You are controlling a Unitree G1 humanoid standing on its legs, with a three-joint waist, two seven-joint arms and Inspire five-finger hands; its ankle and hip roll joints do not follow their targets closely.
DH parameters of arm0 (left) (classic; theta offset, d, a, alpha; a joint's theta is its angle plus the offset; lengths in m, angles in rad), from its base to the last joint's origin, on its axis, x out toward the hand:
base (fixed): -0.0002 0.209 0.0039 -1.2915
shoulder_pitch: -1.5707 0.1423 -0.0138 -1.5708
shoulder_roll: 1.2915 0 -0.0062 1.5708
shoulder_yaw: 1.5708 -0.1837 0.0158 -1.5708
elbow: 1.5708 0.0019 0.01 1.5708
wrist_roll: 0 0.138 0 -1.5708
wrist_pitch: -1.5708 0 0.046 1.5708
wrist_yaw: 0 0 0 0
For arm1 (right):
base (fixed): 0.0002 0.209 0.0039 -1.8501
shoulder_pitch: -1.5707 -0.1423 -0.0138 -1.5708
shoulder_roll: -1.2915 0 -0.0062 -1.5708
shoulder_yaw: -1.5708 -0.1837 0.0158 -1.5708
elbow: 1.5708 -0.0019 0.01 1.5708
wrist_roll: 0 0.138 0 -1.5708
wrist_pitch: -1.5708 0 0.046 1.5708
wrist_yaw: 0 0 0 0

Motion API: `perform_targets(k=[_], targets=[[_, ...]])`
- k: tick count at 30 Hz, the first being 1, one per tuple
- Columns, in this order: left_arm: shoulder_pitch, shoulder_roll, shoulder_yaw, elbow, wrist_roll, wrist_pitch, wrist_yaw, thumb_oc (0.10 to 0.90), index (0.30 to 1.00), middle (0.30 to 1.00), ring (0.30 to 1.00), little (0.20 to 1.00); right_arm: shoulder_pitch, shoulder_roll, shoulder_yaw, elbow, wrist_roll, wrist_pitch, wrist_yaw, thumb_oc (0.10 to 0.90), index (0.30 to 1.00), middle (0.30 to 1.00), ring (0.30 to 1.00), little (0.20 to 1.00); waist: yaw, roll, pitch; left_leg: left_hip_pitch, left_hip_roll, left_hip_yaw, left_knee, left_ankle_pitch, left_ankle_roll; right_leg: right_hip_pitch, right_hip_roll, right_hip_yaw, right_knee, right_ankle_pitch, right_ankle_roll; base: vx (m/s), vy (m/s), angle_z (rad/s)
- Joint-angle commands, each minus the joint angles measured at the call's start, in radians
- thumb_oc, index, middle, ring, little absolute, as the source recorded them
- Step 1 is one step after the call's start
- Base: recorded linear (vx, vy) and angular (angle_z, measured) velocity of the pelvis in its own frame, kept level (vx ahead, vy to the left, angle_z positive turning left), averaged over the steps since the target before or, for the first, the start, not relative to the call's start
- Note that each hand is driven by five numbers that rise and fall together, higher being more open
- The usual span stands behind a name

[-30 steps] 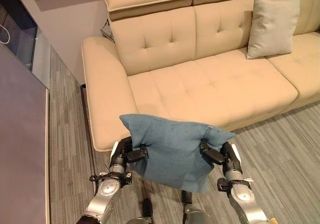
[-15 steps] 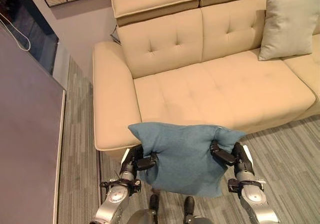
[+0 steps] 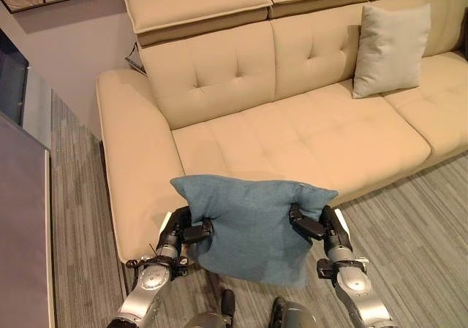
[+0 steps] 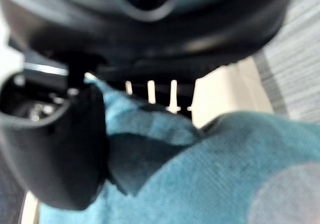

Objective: Pick up all the scattered cushions and arrange them neatly on the sofa.

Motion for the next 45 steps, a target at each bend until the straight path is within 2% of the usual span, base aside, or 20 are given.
perform_targets(k=[1, 4, 8, 11, 13, 15, 18, 20, 21, 23, 24, 26, 30, 31, 34, 35, 36, 39, 44, 45], targets=[[-0.048, -0.048, 0.014, -0.18, 0.013, -0.13, -0.036, 0.4, 0.3, 0.3, 0.3, 0.3, -0.087, -0.017, -0.019, -0.1, -0.002, -0.112, -0.008, 0.4, 0.3, 0.3, 0.3, 0.3, -0.011, 0.009, -0.065, 0.011, 0.039, -0.079, 0.08, -0.144, -0.06, 0.054, 0.03, -0.016, -0.138, 0.126, 0.025, 0.19, -0.135, -0.3], [-0.041, -0.058, 0.02, -0.171, 0.016, -0.14, -0.04, 0.4, 0.3, 0.3, 0.3, 0.3, -0.075, -0.016, -0.023, -0.097, -0.009, -0.117, -0.006, 0.4, 0.3, 0.3, 0.3, 0.3, -0.023, -0.011, -0.08, 0.06, 0.038, -0.106, 0.08, -0.174, -0.08, 0.063, 0.049, 0.018, -0.207, 0.16, 0.029, 0.26, -0.207, 0.05], [-0.026, -0.072, 0.014, -0.173, 0.011, -0.138, -0.044, 0.4, 0.3, 0.3, 0.3, 0.3, -0.062, -0.023, -0.025, -0.095, 0.0, -0.122, -0.004, 0.4, 0.3, 0.3, 0.3, 0.3, -0.027, -0.015, -0.101, 0.069, 0.066, -0.121, 0.113, -0.184, -0.106, 0.116, 0.08, 0.008, -0.25, 0.157, 0.008, 0.17, -0.195, 0.32], [-0.046, -0.084, -0.001, -0.162, -0.005, -0.133, -0.05, 0.4, 0.3, 0.3, 0.3, 0.3, -0.056, -0.045, -0.038, -0.1, 0.035, -0.135, -0.012, 0.4, 0.3, 0.3, 0.3, 0.3, -0.024, -0.015, -0.089, -0.04, 0.111, -0.136, 0.311, -0.106, -0.157, 0.185, 0.111, -0.029, -0.302, 0.135, -0.029, 0.07, -0.292, 0.16], [-0.047, -0.092, -0.002, -0.168, -0.016, -0.136, -0.052, 0.4, 0.3, 0.3, 0.3, 0.3, -0.057, -0.055, -0.043, -0.105, 0.034, -0.13, -0.018, 0.4, 0.3, 0.3, 0.3, 0.3, -0.018, -0.015, -0.076, -0.095, 0.146, -0.106, 0.396, -0.068, -0.158, 0.227, 0.122, -0.057, -0.318, 0.107, -0.053, 0.07, -0.193, 0.29], [-0.048, -0.095, -0.002, -0.167, -0.02, -0.134, -0.051, 0.4, 0.3, 0.3, 0.3, 0.3, -0.054, -0.055, -0.045, -0.102, 0.035, -0.127, -0.019, 0.4, 0.3, 0.3, 0.3, 0.3, -0.017, -0.016, -0.072, -0.113, 0.143, -0.101, 0.401, -0.072, -0.154, 0.237, 0.124, -0.062, -0.321, 0.1, -0.056, 0.09, -0.104, 0.16], [-0.051, -0.099, -0.007, -0.157, -0.018, -0.126, -0.049, 0.4, 0.3, 0.3, 0.3, 0.3, -0.041, -0.053, -0.049, -0.102, 0.036, -0.123, -0.018, 0.4, 0.3, 0.3, 0.3, 0.3, -0.004, -0.029, -0.068, -0.183, 0.053, -0.114, 0.35, -0.126, -0.139, 0.262, 0.13, -0.053, -0.34, 0.085, -0.051, 0.16, -0.095, 0.16], [-0.052, -0.098, -0.009, -0.157, -0.019, -0.123, -0.051, 0.4, 0.3, 0.3, 0.3, 0.3, -0.041, -0.051, -0.048, -0.1, 0.038, -0.125, -0.018, 0.4, 0.3, 0.3, 0.3, 0.3, 0.0, -0.03, -0.067, -0.198, 0.039, -0.108, 0.311, -0.11, -0.139, 0.27, 0.135, -0.059, -0.345, 0.079, -0.048, 0.15, -0.03, 0.06], [-0.053, -0.096, -0.011, -0.158, -0.016, -0.122, -0.056, 0.4, 0.3, 0.3, 0.3, 0.3, -0.042, -0.046, -0.049, -0.095, 0.038, -0.125, -0.023, 0.4, 0.3, 0.3, 0.3, 0.3, 0.006, -0.02, -0.07, -0.222, 0.037, -0.074, 0.234, -0.06, -0.14, 0.289, 0.155, -0.063, -0.349, 0.065, -0.052, 0.15, -0.009, 0.03], [-0.053, -0.095, -0.011, -0.158, -0.016, -0.122, -0.056, 0.4, 0.3, 0.3, 0.3, 0.3, -0.042, -0.046, -0.048, -0.095, 0.038, -0.125, -0.023, 0.4, 0.3, 0.3, 0.3, 0.3, 0.008, -0.021, -0.07, -0.218, 0.036, -0.072, 0.227, -0.056, -0.14, 0.289, 0.153, -0.062, -0.349, 0.065, -0.051, 0.11, 0.007, 0.13], [-0.058, -0.091, -0.016, -0.159, -0.01, -0.122, -0.056, 0.4, 0.3, 0.3, 0.3, 0.3, -0.045, -0.041, -0.052, -0.096, 0.041, -0.128, -0.035, 0.4, 0.3, 0.3, 0.3, 0.3, 0.009, -0.009, -0.073, -0.241, 0.051, -0.011, 0.165, 0.006, -0.141, 0.313, 0.178, -0.071, -0.352, 0.045, -0.055, 0.17, 0.018, 0.11], [-0.066, -0.091, -0.017, -0.156, -0.015, -0.124, -0.057, 0.4, 0.3, 0.3, 0.3, 0.3, -0.048, -0.035, -0.056, -0.096, 0.043, -0.127, -0.041, 0.4, 0.3, 0.3, 0.3, 0.3, 0.019, -0.009, -0.08, -0.261, 0.058, 0.031, 0.152, 0.032, -0.145, 0.333, 0.189, -0.074, -0.352, 0.03, -0.059, 0.24, 0.039, 0.16], [-0.054, -0.084, -0.01, -0.163, -0.012, -0.12, -0.05, 0.4, 0.3, 0.3, 0.3, 0.3, -0.042, -0.019, -0.051, -0.106, 0.025, -0.124, -0.036, 0.4, 0.3, 0.3, 0.3, 0.3, 0.03, -0.016, -0.102, -0.219, 0.051, 0.011, 0.118, 0.017, -0.121, 0.356, 0.191, -0.066, -0.327, 0.0, -0.054, 0.24, 0.086, -0.08], [-0.05, -0.071, -0.011, -0.165, -0.006, -0.116, -0.053, 0.4, 0.3, 0.3, 0.3, 0.3, -0.039, -0.002, -0.049, -0.099, 0.027, -0.122, -0.021, 0.4, 0.3, 0.3, 0.3, 0.3, 0.04, -0.033, -0.122, -0.175, 0.04, 0.016, 0.102, -0.006, -0.097, 0.361, 0.168, -0.067, -0.254, -0.023, -0.036, 0.28, 0.15, -0.21], [-0.047, -0.061, -0.006, -0.168, -0.004, -0.114, -0.056, 0.4, 0.3, 0.3, 0.3, 0.3, -0.046, -0.002, -0.05, -0.104, 0.019, -0.12, -0.012, 0.4, 0.3, 0.3, 0.3, 0.3, 0.041, -0.03, -0.125, -0.138, 0.031, 0.015, 0.093, -0.027, -0.075, 0.327, 0.132, -0.069, -0.132, -0.01, -0.006, 0.19, 0.158, 0.04], [-0.055, -0.048, -0.004, -0.171, -0.001, -0.114, -0.047, 0.4, 0.3, 0.3, 0.3, 0.3, -0.062, 0.001, -0.043, -0.107, 0.012, -0.112, -0.003, 0.4, 0.3, 0.3, 0.3, 0.3, 0.023, -0.019, -0.102, -0.105, 0.03, 0.002, 0.097, -0.045, -0.055, 0.254, 0.103, -0.053, 0.033, 0.041, 0.032, 0.06, 0.133, 0.05], [-0.057, -0.046, -0.001, -0.172, -0.001, -0.117, -0.042, 0.4, 0.3, 0.3, 0.3, 0.3, -0.067, 0.003, -0.043, -0.106, 0.014, -0.112, -0.002, 0.4, 0.3, 0.3, 0.3, 0.3, 0.016, -0.009, -0.098, -0.103, 0.032, -0.007, 0.101, -0.047, -0.05, 0.218, 0.101, -0.04, 0.086, 0.056, 0.037, 0.1, 0.148, 0.02], [-0.051, -0.042, 0.008, -0.179, 0.001, -0.122, -0.039, 0.4, 0.3, 0.3, 0.3, 0.3, -0.064, 0.011, -0.046, -0.106, 0.015, -0.114, 0.003, 0.4, 0.3, 0.3, 0.3, 0.3, 0.011, 0.003, -0.094, -0.08, 0.031, -0.025, 0.097, -0.063, -0.042, 0.175, 0.091, -0.021, 0.122, 0.055, 0.034, 0.08, 0.036, 0.34], [-0.033, -0.05, 0.02, -0.18, -0.007, -0.128, -0.049, 0.4, 0.3, 0.3, 0.3, 0.3, -0.058, 0.012, -0.063, -0.102, 0.018, -0.12, -0.001, 0.4, 0.3, 0.3, 0.3, 0.3, -0.008, 0.009, -0.096, -0.032, 0.019, -0.091, 0.07, -0.079, -0.052, 0.133, 0.105, 0.069, -0.058, 0.043, 0.003, 0.15, -0.064, 0.44], [-0.036, -0.057, 0.021, -0.173, -0.007, -0.133, -0.049, 0.4, 0.3, 0.3, 0.3, 0.3, -0.053, 0.011, -0.072, -0.103, 0.02, -0.124, -0.008, 0.4, 0.3, 0.3, 0.3, 0.3, -0.025, 0.004, -0.099, -0.017, 0.006, -0.146, 0.057, -0.08, -0.057, 0.103, 0.132, 0.179, -0.124, 0.068, 0.009, 0.19, -0.125, 0.76]])
